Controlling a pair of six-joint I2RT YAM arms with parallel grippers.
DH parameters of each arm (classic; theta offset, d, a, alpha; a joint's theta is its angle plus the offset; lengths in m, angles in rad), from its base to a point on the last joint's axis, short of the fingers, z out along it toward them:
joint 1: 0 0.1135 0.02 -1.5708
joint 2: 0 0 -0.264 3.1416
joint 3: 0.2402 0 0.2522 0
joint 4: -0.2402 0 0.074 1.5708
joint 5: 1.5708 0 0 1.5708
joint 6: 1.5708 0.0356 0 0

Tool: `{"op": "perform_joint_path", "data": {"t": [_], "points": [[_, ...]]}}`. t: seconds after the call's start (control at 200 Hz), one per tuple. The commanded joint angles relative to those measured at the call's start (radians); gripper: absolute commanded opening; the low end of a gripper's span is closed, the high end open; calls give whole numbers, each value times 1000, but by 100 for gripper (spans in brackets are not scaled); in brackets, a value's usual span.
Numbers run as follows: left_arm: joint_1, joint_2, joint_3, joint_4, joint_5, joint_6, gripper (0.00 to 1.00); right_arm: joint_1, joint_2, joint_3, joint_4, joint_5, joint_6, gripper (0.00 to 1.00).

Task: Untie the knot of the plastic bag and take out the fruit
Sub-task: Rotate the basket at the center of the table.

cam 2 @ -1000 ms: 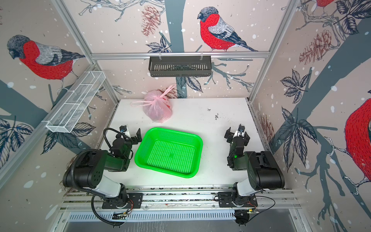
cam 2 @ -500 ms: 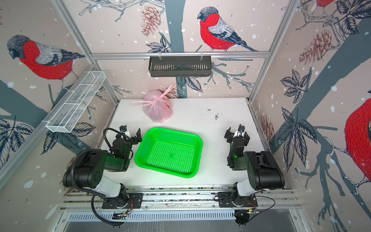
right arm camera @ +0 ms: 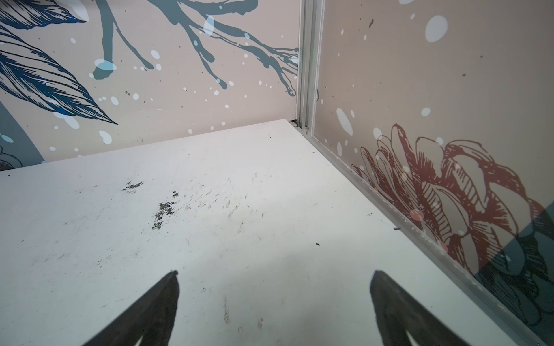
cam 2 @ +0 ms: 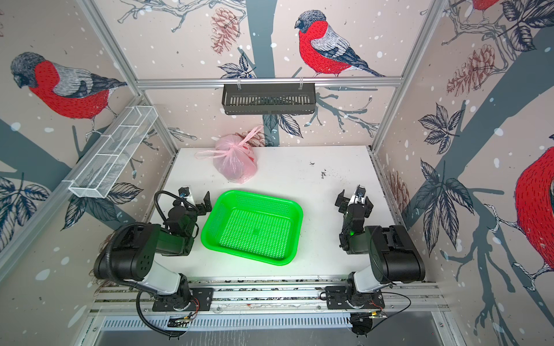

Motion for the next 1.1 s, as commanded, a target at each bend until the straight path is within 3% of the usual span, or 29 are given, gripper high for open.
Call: {"op": "perform_joint_path", "data": {"t": [0.0,0.34,0.44,0.465,0.535,0.63,0.766,0.876,0.951,1.096], "points": [[-1,0,2,34,16,18,99,0,-6,-1,22,-4,-13,99],[-1,-1,1,37,18,18,99,0,-6,-3,24,-4,-13,99],[-1,-50,23,-37,-33,0,99,-2,-19,8,23,9,-13,99],[0,-72,33,-77,-49,-5,99,-3,-36,27,-31,19,-12,99],[0,-146,81,-216,-79,-16,99,-25,-95,187,-413,5,6,99],[1,-238,140,-385,-123,-61,99,-59,-68,387,-748,-3,77,99],[1,-312,178,-527,-302,-208,99,-71,-127,439,-863,10,189,99],[2,-364,221,-672,-366,-262,99,-113,-247,420,-912,-48,325,99],[2,-394,295,-853,-320,-290,99,-159,-306,433,-963,-192,360,99],[-5,-452,412,-1125,-115,-319,99,-114,-351,506,-1162,-249,355,99]]}}
